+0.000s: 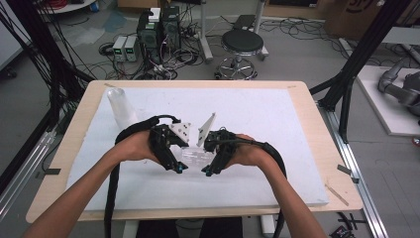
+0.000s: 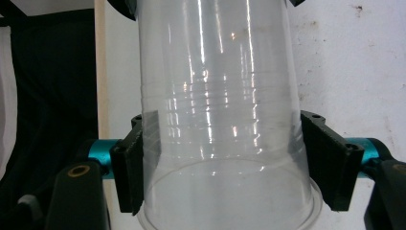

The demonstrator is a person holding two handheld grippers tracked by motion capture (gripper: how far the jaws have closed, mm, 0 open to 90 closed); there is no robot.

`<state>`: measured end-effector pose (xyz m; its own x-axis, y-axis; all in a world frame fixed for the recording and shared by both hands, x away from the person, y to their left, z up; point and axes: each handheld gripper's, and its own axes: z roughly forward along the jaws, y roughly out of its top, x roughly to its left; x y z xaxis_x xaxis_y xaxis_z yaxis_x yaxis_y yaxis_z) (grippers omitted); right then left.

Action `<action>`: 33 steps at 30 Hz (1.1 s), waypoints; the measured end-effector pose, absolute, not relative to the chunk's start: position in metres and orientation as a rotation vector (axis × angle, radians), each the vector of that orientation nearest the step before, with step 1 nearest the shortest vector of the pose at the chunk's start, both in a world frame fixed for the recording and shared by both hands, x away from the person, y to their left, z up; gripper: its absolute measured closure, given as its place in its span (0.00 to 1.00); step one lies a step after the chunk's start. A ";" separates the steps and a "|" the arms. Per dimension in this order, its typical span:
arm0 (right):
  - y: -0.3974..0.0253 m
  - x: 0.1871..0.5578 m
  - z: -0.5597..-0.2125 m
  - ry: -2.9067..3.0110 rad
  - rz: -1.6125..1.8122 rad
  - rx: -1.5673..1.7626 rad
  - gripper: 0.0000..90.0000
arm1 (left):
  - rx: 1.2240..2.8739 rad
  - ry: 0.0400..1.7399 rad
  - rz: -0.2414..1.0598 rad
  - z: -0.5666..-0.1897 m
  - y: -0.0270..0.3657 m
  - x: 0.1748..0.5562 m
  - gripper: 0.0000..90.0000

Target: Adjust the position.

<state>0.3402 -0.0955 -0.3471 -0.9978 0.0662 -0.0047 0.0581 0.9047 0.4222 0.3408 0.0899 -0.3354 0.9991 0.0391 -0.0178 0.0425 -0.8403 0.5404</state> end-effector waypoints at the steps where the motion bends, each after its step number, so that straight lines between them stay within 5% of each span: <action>1: -0.095 0.340 -0.347 3.045 0.673 0.099 0.30 | 2.572 0.055 -0.014 -0.335 0.090 0.341 0.32; 24: -0.094 0.342 -0.346 3.041 0.682 0.093 0.30 | 2.564 0.037 -0.026 -0.339 0.088 0.341 0.46; 29: -0.093 0.340 -0.348 3.043 0.709 0.080 0.14 | 2.564 0.041 -0.030 -0.339 0.089 0.341 0.47; 33: -0.094 0.341 -0.347 3.015 0.750 0.090 0.13 | 2.569 0.033 -0.029 -0.339 0.088 0.340 0.47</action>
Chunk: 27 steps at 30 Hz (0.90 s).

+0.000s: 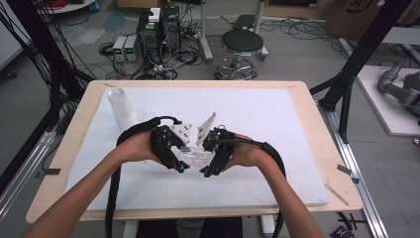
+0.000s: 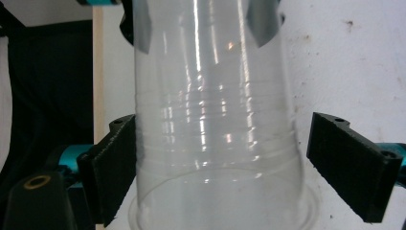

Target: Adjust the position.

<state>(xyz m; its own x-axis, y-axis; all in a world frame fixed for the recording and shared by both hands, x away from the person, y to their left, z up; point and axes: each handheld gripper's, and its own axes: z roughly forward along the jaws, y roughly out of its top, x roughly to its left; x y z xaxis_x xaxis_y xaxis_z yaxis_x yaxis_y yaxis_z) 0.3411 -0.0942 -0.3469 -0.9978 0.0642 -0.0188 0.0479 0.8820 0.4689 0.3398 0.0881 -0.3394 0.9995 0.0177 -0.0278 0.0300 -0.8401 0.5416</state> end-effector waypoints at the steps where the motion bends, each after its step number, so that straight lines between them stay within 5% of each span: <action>1: -0.095 0.341 -0.346 3.012 0.763 0.080 0.13 | 2.562 0.037 -0.031 -0.340 0.088 0.339 0.47; 14: -0.118 0.342 -0.330 2.903 1.111 0.108 0.14 | 2.423 0.093 -0.013 -0.357 0.113 0.335 0.47; 27: -0.148 0.341 -0.330 2.770 1.363 0.173 0.14 | 2.106 0.182 0.027 -0.368 0.150 0.332 0.47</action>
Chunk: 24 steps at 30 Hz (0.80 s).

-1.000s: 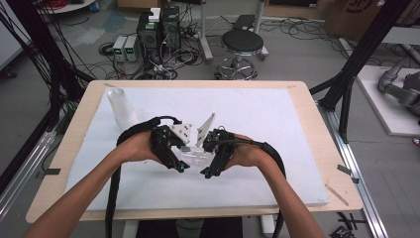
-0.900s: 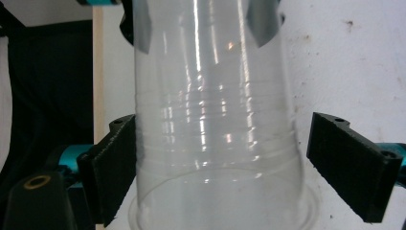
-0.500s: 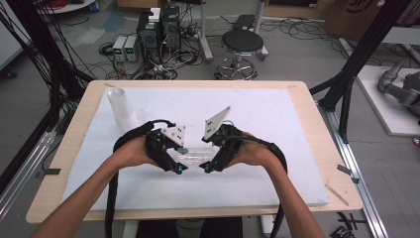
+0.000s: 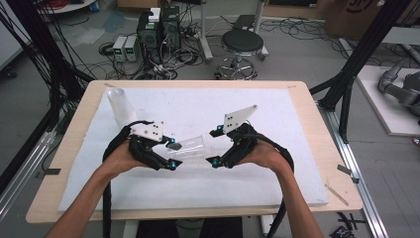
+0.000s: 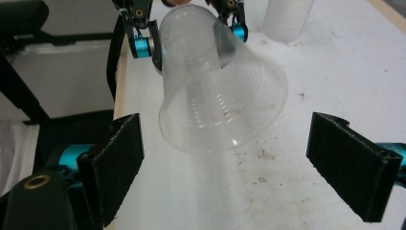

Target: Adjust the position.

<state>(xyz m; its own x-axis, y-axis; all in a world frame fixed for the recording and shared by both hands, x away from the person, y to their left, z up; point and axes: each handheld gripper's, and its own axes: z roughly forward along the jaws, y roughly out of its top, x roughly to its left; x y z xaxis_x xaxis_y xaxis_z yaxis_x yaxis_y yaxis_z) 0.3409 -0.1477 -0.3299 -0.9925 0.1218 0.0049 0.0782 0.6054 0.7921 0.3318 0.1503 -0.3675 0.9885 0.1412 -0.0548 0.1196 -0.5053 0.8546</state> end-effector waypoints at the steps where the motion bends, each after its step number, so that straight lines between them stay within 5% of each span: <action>1: -0.150 0.341 -0.331 2.759 1.386 0.180 0.14 | 2.086 0.184 0.040 -0.368 0.152 0.332 0.47; 24: -0.168 0.339 -0.361 2.624 1.713 0.259 0.14 | 1.823 0.178 0.062 -0.391 0.157 0.328 0.47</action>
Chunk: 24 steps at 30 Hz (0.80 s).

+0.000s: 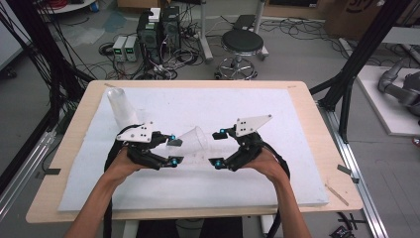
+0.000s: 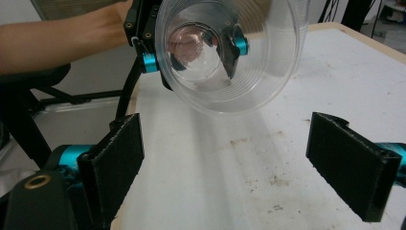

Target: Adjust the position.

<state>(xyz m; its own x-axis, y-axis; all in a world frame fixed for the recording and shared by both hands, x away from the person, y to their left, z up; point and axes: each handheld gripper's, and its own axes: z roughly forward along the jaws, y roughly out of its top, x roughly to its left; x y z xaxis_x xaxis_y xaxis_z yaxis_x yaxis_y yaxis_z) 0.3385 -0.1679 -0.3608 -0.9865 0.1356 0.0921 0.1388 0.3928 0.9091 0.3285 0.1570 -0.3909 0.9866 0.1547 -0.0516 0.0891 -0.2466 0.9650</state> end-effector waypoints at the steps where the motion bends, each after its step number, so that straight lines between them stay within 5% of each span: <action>1: -0.168 0.338 -0.362 -2.610 -1.716 -0.262 0.14 | 1.814 0.175 0.060 -0.391 0.157 0.329 0.47; 24: -0.165 0.338 -0.385 -2.421 -1.910 -0.271 0.14 | 1.766 0.173 0.037 -0.394 0.152 0.327 0.47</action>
